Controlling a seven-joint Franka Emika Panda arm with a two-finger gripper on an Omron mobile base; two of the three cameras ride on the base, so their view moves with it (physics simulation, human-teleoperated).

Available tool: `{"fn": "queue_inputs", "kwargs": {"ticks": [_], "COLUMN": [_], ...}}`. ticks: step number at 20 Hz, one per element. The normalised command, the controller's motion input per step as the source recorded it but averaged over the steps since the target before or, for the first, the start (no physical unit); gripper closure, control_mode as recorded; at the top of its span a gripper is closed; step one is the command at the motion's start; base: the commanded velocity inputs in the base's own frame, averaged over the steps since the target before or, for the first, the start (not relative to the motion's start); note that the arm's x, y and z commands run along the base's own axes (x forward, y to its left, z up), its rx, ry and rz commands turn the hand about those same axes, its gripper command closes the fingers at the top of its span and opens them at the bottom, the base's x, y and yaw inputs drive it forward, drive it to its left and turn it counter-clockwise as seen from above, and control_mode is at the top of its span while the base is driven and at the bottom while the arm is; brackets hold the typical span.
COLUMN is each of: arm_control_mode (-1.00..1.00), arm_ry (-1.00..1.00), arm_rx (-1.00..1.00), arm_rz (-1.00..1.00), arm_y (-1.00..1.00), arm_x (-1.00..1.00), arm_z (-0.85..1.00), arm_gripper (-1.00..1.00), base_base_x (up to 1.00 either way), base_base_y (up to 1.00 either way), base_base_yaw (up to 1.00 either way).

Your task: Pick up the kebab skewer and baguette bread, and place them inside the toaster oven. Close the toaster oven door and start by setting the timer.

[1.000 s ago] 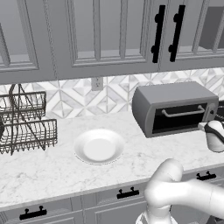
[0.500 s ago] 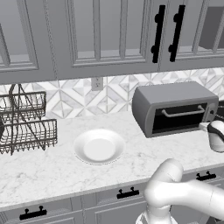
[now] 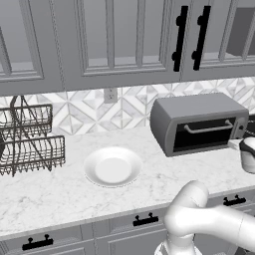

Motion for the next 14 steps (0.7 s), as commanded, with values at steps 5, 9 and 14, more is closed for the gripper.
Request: {"fn": "queue_inputs", "kwargs": {"ticks": [5,9,14], "arm_control_mode": [-1.00,-1.00,-1.00], "arm_ry": [0.00,0.00,0.00], "arm_rx": [0.02,0.00,0.00], "arm_rz": [0.05,0.02,0.00], "arm_y": [0.00,0.00,0.00], "arm_x": [0.00,0.01,0.00], "arm_z": [0.00,0.00,0.00], "arm_gripper": [1.00,1.00,1.00], "base_base_x": [0.00,0.00,0.00], "base_base_y": [0.00,0.00,0.00], "base_base_yaw": [0.00,0.00,0.00]}}
